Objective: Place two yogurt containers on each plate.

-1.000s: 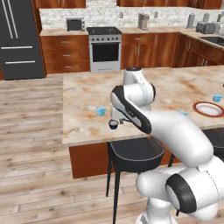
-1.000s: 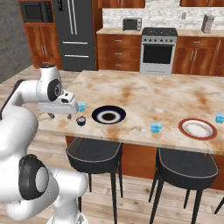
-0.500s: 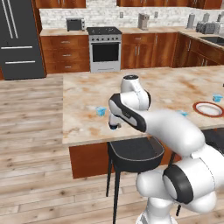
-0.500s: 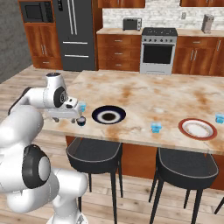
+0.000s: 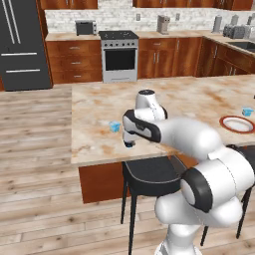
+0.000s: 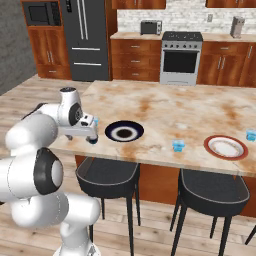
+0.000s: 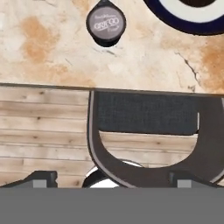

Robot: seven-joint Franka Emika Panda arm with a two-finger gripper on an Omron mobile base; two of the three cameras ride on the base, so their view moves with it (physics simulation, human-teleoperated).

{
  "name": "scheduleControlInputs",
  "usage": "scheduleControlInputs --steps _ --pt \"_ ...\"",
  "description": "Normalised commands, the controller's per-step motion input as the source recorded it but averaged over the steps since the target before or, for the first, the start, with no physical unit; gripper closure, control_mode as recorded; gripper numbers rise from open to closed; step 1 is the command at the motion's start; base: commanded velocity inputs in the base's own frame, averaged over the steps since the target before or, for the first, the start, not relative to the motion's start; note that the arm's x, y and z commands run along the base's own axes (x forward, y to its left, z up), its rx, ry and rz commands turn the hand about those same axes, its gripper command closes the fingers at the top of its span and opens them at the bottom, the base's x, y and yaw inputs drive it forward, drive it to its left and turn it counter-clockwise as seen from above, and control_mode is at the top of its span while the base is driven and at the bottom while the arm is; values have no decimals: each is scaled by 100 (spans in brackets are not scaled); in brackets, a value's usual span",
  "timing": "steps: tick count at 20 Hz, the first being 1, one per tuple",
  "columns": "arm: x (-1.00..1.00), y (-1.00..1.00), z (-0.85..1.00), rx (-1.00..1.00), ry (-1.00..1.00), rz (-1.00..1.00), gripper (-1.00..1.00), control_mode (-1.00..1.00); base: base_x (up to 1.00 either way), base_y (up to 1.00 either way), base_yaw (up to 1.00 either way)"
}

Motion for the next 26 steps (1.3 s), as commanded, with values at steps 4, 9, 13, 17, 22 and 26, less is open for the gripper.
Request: scheduleControlInputs --steps 4,9,13,17,22,26 --pt "36 0 -20 1 0 0 -100 -100 0 0 0" --pt "30 1 -21 0 0 0 -100 -100 0 0 0" --pt "33 5 -17 0 3 0 -100 -100 0 0 0" --pt "40 7 -14 0 4 -1 -100 -100 0 0 0" --pt "33 7 -21 0 5 0 -100 -100 0 0 0" --pt "35 6 -22 0 2 0 -100 -100 0 0 0"
